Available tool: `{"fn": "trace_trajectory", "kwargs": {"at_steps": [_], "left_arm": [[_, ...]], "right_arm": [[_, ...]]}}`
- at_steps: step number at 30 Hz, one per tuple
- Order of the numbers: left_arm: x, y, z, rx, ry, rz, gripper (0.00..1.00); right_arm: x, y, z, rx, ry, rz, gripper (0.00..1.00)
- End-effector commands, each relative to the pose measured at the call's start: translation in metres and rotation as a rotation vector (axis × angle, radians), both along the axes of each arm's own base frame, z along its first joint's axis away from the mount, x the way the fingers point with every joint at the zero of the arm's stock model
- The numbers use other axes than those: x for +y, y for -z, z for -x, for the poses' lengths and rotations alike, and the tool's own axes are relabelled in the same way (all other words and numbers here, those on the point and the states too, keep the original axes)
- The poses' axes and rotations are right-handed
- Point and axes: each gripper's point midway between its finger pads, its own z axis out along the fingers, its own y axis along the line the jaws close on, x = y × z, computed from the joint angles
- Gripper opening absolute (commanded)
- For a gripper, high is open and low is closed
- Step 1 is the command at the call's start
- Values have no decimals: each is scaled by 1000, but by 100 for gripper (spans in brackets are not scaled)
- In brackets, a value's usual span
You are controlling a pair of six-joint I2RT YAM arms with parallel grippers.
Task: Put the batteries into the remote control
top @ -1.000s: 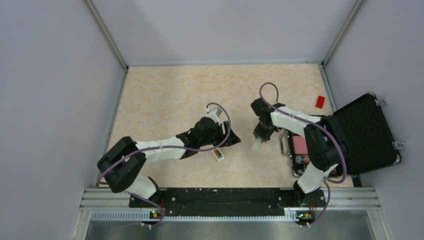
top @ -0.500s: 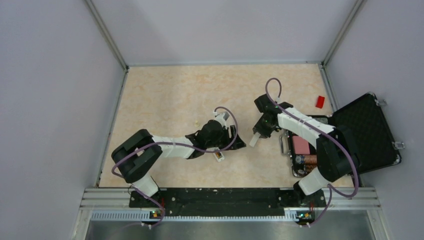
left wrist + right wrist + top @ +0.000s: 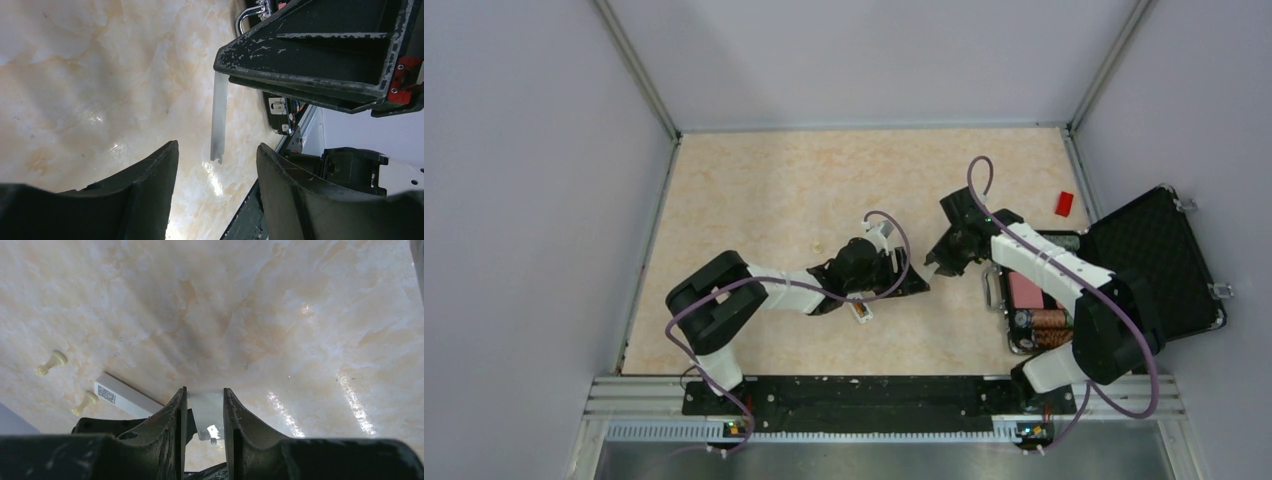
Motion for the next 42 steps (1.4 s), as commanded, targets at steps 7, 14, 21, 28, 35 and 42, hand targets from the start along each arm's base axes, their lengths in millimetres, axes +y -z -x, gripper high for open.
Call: {"fn": "trace_trajectory", "kwargs": {"at_steps": [7,14,21,28,35,42], "left_arm": [[-21,-28,-8,-25,13,109,37],[-23,-25,-6,-21,28,113,2],[-18,-35,1,-100,87,104,0],[17,-47,12,-428,145,-165,0],[58,-101,17,-934,163,-420,0],[88,-153,6,-1241,64,-536,0]], "right_arm": [[14,-17,-2,-39,2,-110,26],[16,-16,1,-34,-4,-127,27],[12,-41,2,-116,-16,-148,58],[4,-81,24,-185,-71,-224,63],[27,-127,52,-223,-219,-409,59],[43,-195,68,-315,-255,-621,59]]}}
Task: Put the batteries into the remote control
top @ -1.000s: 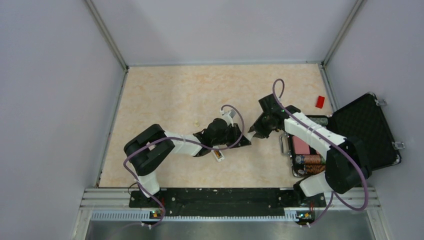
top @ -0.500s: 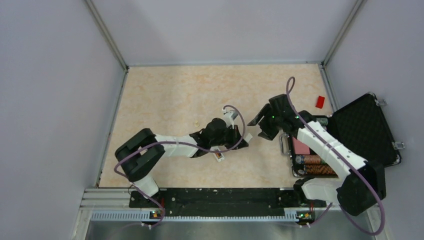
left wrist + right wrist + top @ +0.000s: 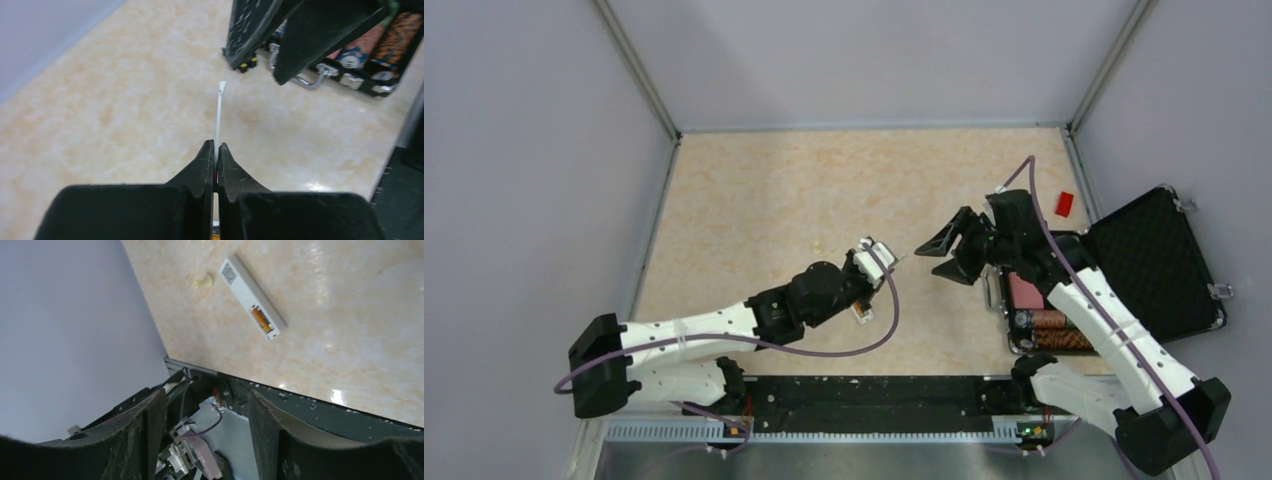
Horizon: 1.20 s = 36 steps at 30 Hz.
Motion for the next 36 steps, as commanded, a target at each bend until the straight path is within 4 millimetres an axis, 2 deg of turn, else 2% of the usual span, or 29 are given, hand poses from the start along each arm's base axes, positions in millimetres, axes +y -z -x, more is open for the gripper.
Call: {"fn": "trace_trajectory", "kwargs": {"at_steps": [1,5,10,15,21,28,33,36], "left_arm": [[24,-21,-22,-278,-76,-148,0],[21,-42,-18,-510,-23,-203,0],[19,-68,-19,-665,-17,-200,0],[10,-79,-14,-730,20,-190,0],[-4,-85,-7,-796,61,-199,0],[-14,-92,-3,-813,77,-179,0],[-15,-97,-4,-828,63,-170,0],[-17,-98,-4,-835,63,-173,0]], "right_arm": [[16,-76,11,-109,-51,-214,59],[20,-101,16,-112,-47,-303,59],[22,-113,16,-108,-12,-373,59],[27,-104,16,-46,-4,-409,57],[31,-103,18,-19,-20,-434,55],[32,-99,19,-8,-22,-432,38],[31,-96,21,3,-18,-437,36],[32,-97,21,4,-20,-441,30]]}}
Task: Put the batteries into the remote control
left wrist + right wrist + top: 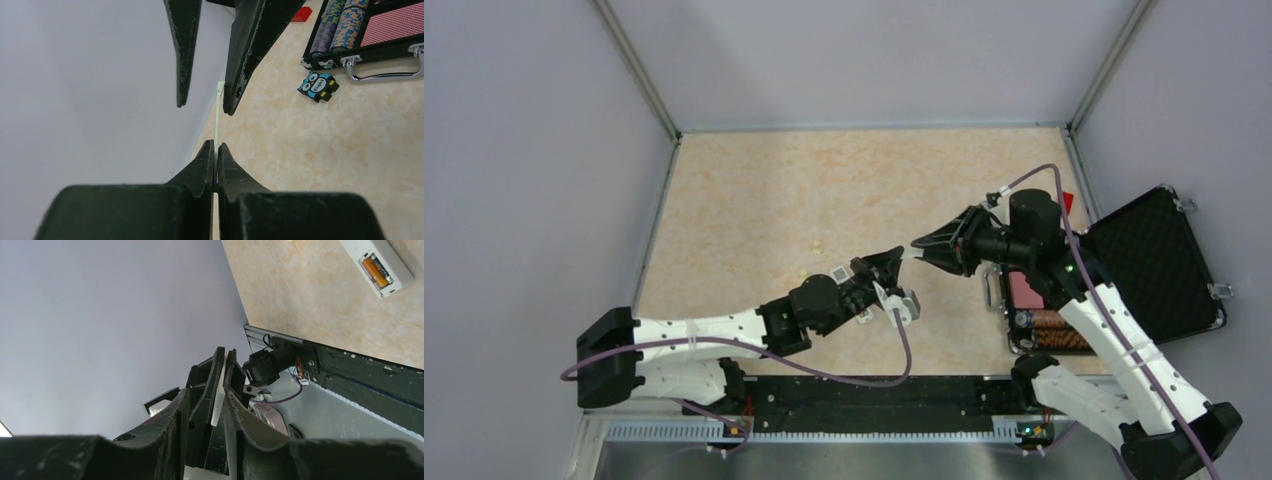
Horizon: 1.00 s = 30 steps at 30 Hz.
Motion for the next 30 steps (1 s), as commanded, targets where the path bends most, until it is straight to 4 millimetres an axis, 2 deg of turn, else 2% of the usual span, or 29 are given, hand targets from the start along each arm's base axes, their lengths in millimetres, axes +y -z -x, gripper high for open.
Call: {"fn": "trace_trajectory", "kwargs": {"at_steps": [1,4,7,9,10,12,14,15,16,19,22,26,30], "left_arm": [[-8,-39,3,-56,23,97,0],[-9,-40,2,-54,14,107,0],[-9,-44,0,-48,3,135,0],[-9,-47,0,-37,0,160,2],[-9,-49,-1,-27,-5,175,7],[-7,-54,-2,-7,-18,215,27],[0,-59,-5,19,-53,281,52],[5,-64,-7,35,-74,336,87],[12,-68,-9,54,-98,395,97],[38,-76,-13,170,-169,557,99],[63,-73,-14,382,-246,697,99],[83,-56,-5,613,-293,744,99],[115,-29,-13,858,-416,902,99]], "right_arm": [[2,-12,2,-33,-15,-40,27],[3,-11,3,-23,-16,-47,19],[2,-9,5,-16,-15,-57,2],[2,-8,5,-15,-13,-61,0],[2,-8,5,-16,-12,-61,0],[2,-9,6,-20,-10,-64,0],[1,-10,5,-24,-7,-64,0],[1,-10,5,-26,-3,-63,0],[0,-9,4,-27,1,-62,0],[-2,-5,5,-42,8,-46,0],[-6,10,6,-54,17,-14,0],[-14,37,-2,-122,29,103,0],[-22,59,-15,-225,70,247,0]]}}
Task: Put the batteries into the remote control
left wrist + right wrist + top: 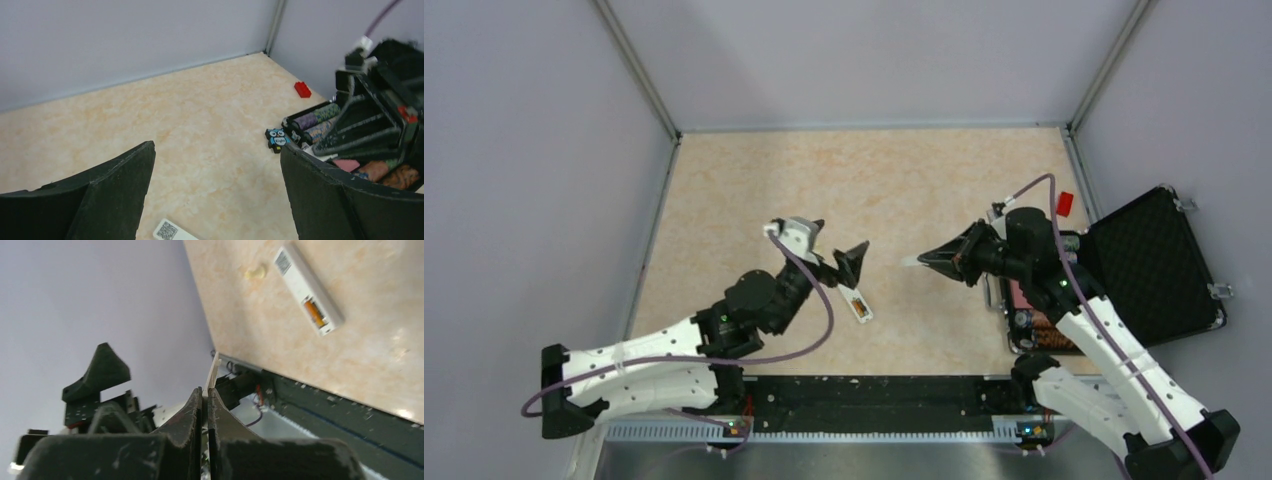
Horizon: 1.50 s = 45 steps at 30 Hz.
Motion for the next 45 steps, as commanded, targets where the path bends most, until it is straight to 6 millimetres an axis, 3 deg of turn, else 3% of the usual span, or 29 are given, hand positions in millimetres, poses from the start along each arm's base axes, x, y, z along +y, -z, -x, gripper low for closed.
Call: {"fn": "trace_trajectory", "kwargs": {"at_steps": [1,5,10,15,21,28,34,45], "left_arm": [[35,30,-9,375,-99,260,99],[56,75,-29,632,-163,312,96],[74,125,-45,826,-284,262,91],[78,145,-53,899,-300,271,89],[79,162,-54,945,-288,305,89],[75,172,-54,975,-268,333,88],[74,177,-55,994,-269,339,88],[60,195,-52,1074,-229,328,86]], "right_arm": [[-8,25,-14,-158,41,184,0],[18,49,-5,-203,10,222,0],[64,89,24,-243,-128,348,0],[108,134,45,-258,-270,503,0],[133,158,41,-262,-323,555,0],[138,177,34,-262,-327,607,0],[119,189,28,-235,-280,700,0],[81,186,10,-202,-164,714,0]]}}
